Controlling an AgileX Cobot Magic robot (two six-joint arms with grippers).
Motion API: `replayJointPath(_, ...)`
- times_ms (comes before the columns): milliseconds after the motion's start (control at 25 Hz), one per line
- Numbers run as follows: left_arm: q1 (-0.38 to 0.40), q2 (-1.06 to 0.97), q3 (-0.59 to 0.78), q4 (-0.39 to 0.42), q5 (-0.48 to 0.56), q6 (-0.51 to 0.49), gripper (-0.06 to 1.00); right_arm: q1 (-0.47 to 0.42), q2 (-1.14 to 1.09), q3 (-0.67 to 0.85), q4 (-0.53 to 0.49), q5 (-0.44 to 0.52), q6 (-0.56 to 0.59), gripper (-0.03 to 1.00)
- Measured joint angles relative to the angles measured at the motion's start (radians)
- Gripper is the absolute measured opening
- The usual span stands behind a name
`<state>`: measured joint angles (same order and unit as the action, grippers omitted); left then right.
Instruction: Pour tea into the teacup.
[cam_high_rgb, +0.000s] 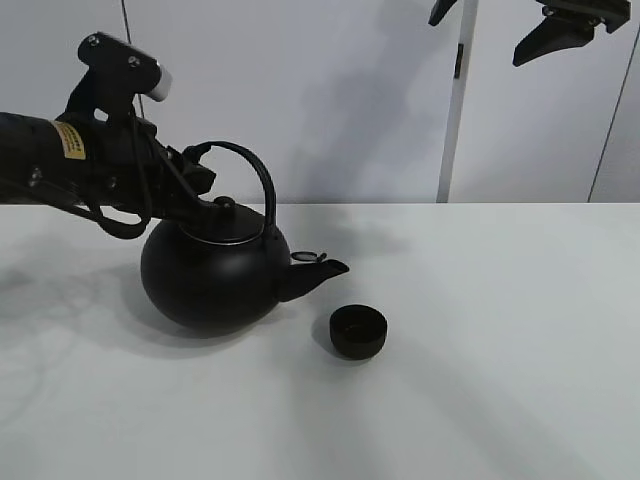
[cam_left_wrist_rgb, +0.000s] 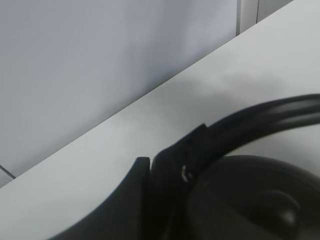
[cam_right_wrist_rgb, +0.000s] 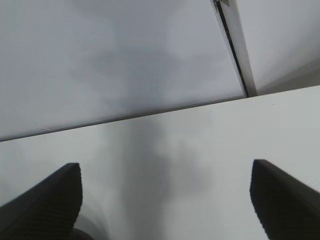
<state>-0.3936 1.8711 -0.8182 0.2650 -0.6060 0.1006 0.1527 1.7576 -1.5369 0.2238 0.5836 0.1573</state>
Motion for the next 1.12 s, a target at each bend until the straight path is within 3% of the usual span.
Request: replayJointPath(1120,-0.021,0.012,-0.06,0.009,0.039,0.112,0.1,0.0,0.0,0.0,0.0,0.0,0.0,0.63)
